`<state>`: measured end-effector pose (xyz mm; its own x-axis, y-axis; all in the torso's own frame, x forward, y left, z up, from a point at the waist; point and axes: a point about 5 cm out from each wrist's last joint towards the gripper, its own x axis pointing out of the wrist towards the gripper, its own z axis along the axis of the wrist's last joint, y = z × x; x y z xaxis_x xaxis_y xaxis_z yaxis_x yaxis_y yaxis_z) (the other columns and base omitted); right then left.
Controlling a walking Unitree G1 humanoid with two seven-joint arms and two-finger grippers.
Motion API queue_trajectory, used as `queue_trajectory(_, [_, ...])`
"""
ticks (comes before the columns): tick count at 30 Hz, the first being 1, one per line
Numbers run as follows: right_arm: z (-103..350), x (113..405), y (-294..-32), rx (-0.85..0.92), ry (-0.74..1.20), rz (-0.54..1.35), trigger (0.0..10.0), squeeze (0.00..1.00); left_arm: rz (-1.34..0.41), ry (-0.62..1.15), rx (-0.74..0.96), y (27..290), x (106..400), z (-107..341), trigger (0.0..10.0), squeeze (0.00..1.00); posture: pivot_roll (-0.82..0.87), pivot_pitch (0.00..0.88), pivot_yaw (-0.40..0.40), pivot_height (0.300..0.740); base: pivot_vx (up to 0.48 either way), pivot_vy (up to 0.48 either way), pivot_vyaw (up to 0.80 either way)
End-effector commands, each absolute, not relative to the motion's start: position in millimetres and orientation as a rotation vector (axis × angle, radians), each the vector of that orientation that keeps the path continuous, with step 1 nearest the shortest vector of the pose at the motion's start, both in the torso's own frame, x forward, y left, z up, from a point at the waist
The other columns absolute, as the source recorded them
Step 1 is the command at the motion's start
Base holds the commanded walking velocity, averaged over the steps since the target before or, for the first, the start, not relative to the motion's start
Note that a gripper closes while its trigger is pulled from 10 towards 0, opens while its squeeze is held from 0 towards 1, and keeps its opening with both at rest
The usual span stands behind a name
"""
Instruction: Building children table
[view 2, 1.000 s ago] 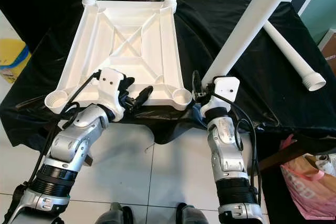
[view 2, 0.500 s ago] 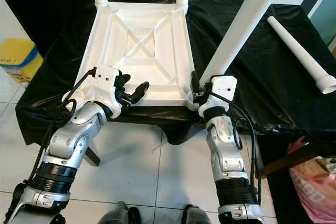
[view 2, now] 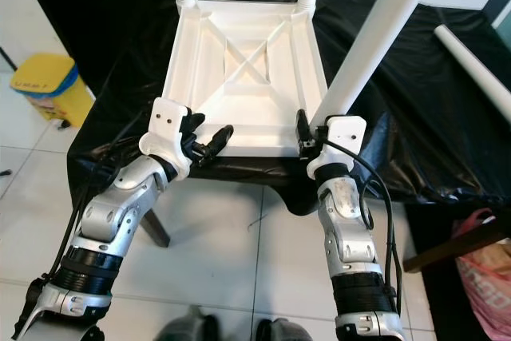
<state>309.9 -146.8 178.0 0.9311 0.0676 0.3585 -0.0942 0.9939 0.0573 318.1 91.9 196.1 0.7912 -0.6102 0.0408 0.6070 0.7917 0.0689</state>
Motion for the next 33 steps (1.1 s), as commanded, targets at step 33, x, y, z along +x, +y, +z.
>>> queue_trajectory(33, [175,310,-157,0.050,-0.344,0.013,10.0,0.00,-0.729,-0.088,0.082,87,313,200,10.0,0.00,0.04,0.118,-0.046,0.740,0.094,0.000,0.00])
